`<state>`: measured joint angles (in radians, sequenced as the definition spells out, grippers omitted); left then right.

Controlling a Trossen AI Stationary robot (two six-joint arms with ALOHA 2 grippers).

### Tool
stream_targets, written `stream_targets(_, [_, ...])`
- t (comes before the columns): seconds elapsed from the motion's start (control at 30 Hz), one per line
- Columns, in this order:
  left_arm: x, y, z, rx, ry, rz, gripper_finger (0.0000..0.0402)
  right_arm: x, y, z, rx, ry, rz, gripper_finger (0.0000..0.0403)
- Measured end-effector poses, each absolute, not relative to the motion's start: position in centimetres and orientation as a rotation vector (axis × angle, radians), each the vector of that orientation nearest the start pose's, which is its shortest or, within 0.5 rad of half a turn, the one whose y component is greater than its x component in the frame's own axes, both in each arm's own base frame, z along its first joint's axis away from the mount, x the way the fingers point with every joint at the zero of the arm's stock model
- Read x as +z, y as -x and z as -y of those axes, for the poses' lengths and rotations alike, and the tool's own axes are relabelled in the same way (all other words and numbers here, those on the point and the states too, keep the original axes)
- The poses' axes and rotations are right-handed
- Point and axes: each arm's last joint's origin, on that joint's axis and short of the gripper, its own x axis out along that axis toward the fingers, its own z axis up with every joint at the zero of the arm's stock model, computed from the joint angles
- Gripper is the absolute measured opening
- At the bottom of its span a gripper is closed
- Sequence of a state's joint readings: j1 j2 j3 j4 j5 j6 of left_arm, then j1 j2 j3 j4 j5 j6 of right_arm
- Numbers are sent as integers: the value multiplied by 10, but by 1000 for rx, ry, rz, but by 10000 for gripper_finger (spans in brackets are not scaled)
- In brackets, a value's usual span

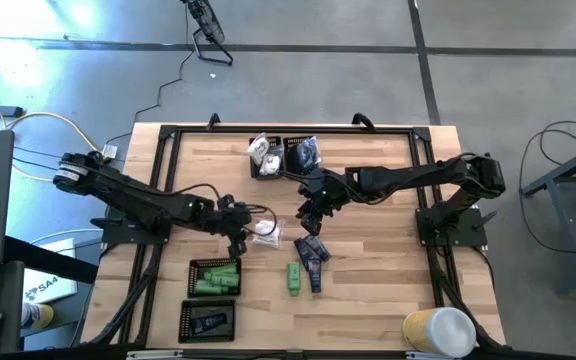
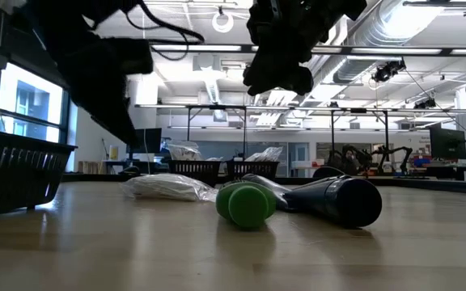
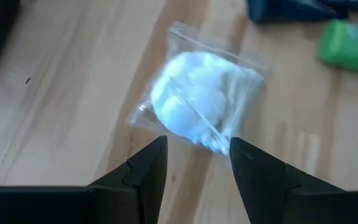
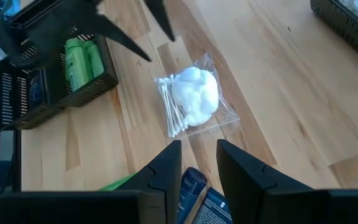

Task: Pick & Place Travel size toiletries
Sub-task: Put the white cotton pack into the top middle basket

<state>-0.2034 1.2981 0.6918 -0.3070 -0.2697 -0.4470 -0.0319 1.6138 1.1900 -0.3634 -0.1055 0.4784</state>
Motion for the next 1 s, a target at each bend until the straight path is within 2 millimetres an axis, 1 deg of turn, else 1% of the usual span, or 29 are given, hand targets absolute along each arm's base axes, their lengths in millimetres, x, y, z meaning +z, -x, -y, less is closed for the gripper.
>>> stream_targets(0.07, [189, -242, 35, 287, 279, -858, 171, 253, -347, 8, -120, -510, -788, 93])
stream_targets(0.13, [186, -243, 27, 322, 396, -880, 171, 253, -347, 8, -124, -519, -789, 93])
stream_targets(0.23, [183, -242, 12, 379, 578, -915, 171, 253, -347, 8, -123, -519, -788, 93])
stream_targets(0.3, [182, -240, 2, 416, 652, -931, 171, 253, -347, 8, -118, -506, -789, 93])
stream_targets(0.4, [183, -242, -13, 418, 718, -917, 171, 253, -347, 8, -114, -497, -789, 93])
stream_targets(0.5, [185, -243, -26, 383, 762, -898, 171, 253, -347, 8, -114, -494, -789, 93])
stream_targets(0.73, [185, -240, -46, 275, 797, -908, 171, 253, -347, 8, -106, -477, -789, 93])
stream_targets(0.83, [178, -237, -49, 209, 835, -882, 165, 253, -347, 8, -105, -475, -789, 93])
stream_targets(0.93, [165, -231, -49, 134, 884, -870, 146, 253, -347, 8, -106, -471, -788, 93])
stream_targets(1.0, [158, -226, -49, 120, 923, -861, 131, 253, -347, 9, -109, -472, -788, 94])
